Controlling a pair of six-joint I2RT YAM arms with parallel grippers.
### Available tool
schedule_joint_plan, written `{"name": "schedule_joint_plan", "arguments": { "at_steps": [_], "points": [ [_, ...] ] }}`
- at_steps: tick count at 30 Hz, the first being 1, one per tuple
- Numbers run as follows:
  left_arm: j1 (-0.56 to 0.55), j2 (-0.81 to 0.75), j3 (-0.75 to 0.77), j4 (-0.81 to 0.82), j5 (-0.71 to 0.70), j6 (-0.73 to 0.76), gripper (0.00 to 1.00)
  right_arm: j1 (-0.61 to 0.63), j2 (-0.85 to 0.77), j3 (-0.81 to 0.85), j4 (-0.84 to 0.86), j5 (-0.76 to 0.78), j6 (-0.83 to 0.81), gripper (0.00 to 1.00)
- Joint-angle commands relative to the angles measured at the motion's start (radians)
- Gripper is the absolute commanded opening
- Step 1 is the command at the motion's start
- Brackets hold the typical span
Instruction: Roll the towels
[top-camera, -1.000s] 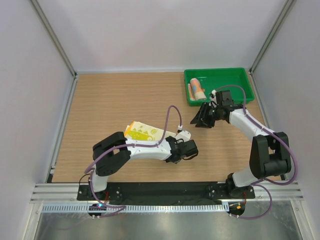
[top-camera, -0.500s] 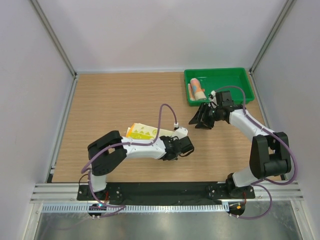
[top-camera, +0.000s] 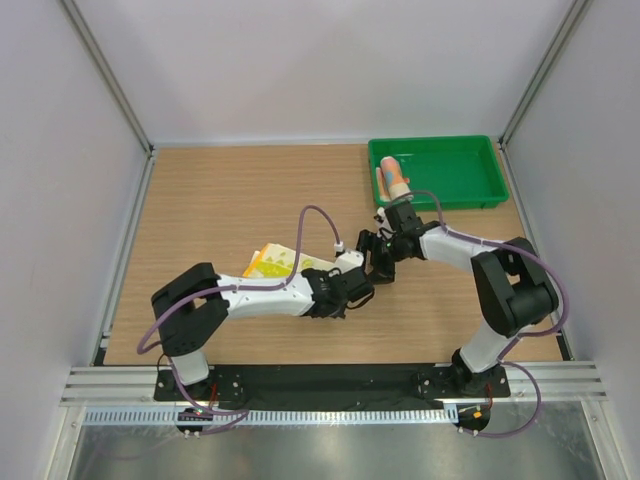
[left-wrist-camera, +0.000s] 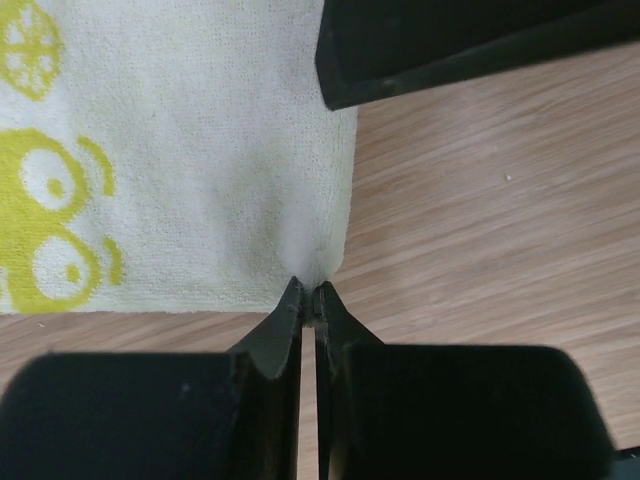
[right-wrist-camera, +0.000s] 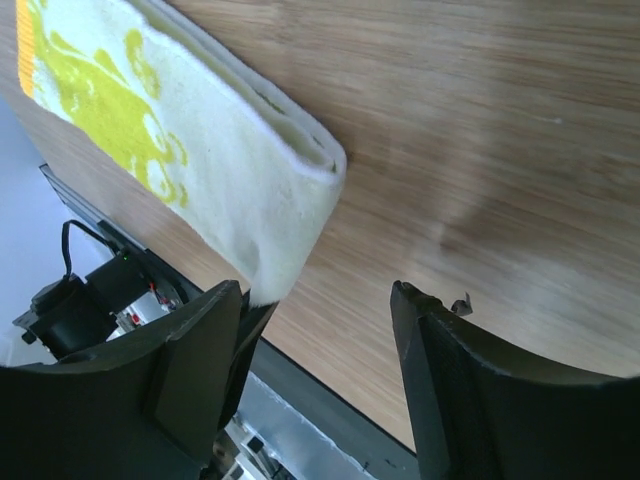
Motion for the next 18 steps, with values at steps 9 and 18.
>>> {"name": "schedule_joint_plan", "arguments": {
  "at_steps": [9, 18],
  "points": [
    [0.010, -0.128, -0.012, 0.008, 0.027, -0.011, 0.02, 0.036, 0.129, 0.035, 0.141, 0.015, 0.062, 0.60],
    [0.011, -0.154, -0.026, -0.001, 0.032, -0.019, 0.01, 0.033, 0.160, 0.081, 0.126, 0.045, 0.063, 0.31]
  ]
}}
